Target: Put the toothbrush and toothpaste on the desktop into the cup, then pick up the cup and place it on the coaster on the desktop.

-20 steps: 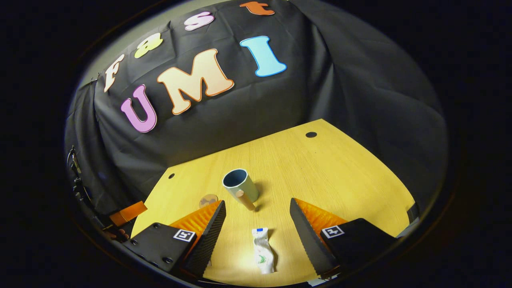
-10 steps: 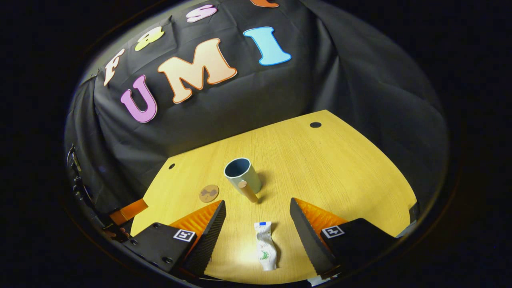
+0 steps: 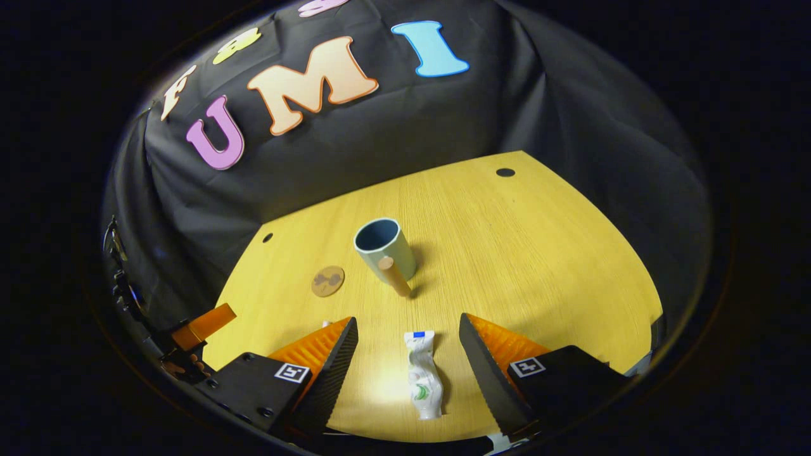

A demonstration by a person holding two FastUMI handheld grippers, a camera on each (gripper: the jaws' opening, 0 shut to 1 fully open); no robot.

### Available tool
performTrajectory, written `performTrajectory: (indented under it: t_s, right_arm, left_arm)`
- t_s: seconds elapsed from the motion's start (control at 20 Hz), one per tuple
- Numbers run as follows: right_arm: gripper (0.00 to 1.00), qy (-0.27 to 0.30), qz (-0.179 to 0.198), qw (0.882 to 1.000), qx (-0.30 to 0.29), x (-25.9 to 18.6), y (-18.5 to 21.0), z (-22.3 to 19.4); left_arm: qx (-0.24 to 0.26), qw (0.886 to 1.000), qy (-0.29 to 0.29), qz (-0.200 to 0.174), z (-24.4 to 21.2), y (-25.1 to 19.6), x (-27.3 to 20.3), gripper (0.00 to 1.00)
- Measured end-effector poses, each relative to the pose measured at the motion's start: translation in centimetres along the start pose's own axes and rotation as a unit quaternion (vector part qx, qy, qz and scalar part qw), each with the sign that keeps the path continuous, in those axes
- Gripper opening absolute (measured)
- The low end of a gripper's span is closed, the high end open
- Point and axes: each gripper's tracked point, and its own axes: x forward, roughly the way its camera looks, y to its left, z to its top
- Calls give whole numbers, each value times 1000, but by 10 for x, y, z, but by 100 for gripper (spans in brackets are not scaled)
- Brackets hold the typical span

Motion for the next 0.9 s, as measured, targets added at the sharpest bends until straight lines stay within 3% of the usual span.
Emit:
performTrajectory:
  t_s: [0.05, 0.3, 0.7, 0.8, 0.85, 0.9]
  right_arm:
    - [98, 17, -1, 1000, -9, 4, 1, -7]
    - [99, 122, -20, 991, -57, 28, -2, -47]
    - [99, 221, -41, 973, -60, 56, -3, -73]
    - [92, 242, -53, 967, -60, 63, -7, -79]
    - [98, 251, -58, 964, -64, 66, -10, -81]
    - [98, 258, -65, 962, -66, 68, -14, -83]
  left_arm:
    - [-1, 1000, 4, 1, -2, 1, 0, 95]
    - [0, 1000, 25, 18, -18, 18, 1, 95]
    - [-5, 998, 48, 42, -33, 39, 0, 95]
    - [4, 997, 53, 48, -36, 43, 1, 95]
    - [9, 997, 56, 49, -36, 45, 1, 95]
    - [12, 997, 58, 49, -36, 46, 1, 95]
